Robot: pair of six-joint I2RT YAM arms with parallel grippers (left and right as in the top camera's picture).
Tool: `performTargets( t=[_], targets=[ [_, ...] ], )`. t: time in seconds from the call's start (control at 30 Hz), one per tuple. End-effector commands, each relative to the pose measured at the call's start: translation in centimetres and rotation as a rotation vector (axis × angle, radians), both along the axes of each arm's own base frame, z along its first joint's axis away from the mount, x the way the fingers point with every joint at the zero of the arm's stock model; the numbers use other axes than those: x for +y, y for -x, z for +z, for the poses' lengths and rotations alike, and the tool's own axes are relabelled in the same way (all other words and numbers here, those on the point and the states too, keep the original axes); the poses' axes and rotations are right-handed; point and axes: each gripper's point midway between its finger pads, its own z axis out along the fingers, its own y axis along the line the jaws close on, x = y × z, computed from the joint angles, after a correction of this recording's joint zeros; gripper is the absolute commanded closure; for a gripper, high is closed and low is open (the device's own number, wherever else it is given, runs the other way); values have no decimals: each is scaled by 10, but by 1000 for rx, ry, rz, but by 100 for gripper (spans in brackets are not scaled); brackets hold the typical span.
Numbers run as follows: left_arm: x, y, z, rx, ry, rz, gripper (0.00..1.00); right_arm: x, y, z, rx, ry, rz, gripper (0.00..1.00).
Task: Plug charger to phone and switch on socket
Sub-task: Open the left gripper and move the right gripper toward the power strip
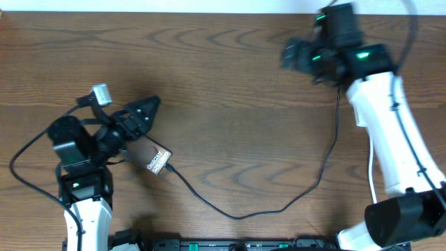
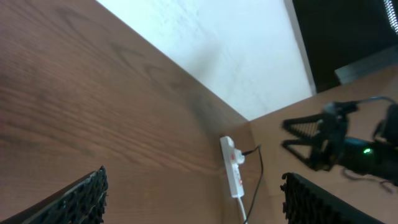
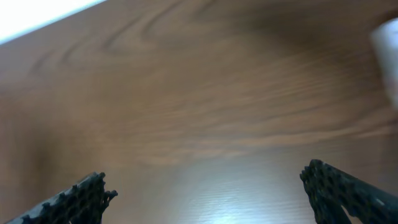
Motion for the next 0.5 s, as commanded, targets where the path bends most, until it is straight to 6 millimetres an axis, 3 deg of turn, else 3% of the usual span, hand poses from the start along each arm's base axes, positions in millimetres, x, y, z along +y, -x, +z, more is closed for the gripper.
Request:
performTargets(
  t=[0.0,0.23,0.37,0.47],
  targets=[
    [-5,-11,10,-24,-47,63,13,-67,-11,20,-43,14,-91,1],
    [-30,-15,4,-19,-102,89,13,-174,5,36,-94,-203,-144,1],
    [-38,-15,-2,0,-126,103,13,-225,24,22,-70,-218,-192,1],
    [-42,-13,-10,28,-141,106,13,-253,31,3,-41,-194,-205,1]
  ],
)
